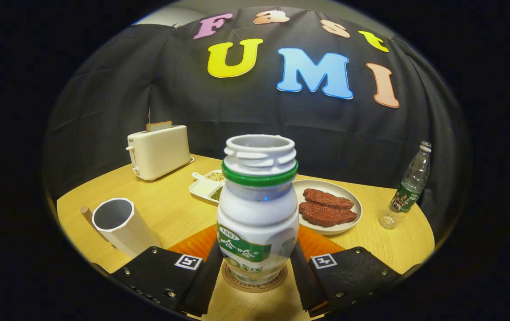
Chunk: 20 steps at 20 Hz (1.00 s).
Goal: Take the bottle from table, then pour the juice into the cup, finally place the bottle on the coaster
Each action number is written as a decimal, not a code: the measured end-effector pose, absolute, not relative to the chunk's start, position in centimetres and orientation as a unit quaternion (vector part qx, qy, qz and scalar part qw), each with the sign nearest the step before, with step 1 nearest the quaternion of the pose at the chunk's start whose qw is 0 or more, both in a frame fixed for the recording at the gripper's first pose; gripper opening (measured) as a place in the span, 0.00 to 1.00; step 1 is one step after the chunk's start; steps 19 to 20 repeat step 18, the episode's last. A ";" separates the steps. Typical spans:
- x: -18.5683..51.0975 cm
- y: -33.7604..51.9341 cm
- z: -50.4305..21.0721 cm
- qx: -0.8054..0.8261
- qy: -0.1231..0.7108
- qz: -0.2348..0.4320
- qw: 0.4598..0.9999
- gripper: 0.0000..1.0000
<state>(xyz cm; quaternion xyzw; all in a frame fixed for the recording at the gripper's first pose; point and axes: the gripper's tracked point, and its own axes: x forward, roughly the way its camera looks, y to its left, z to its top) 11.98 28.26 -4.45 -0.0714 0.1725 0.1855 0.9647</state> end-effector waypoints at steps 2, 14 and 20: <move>11.8 28.3 -4.2 -0.064 0.163 0.190 0.966 0.75; 5.3 24.5 0.5 -0.039 0.090 0.164 0.982 0.98; 1.9 19.3 3.6 -0.018 0.032 0.137 0.990 0.98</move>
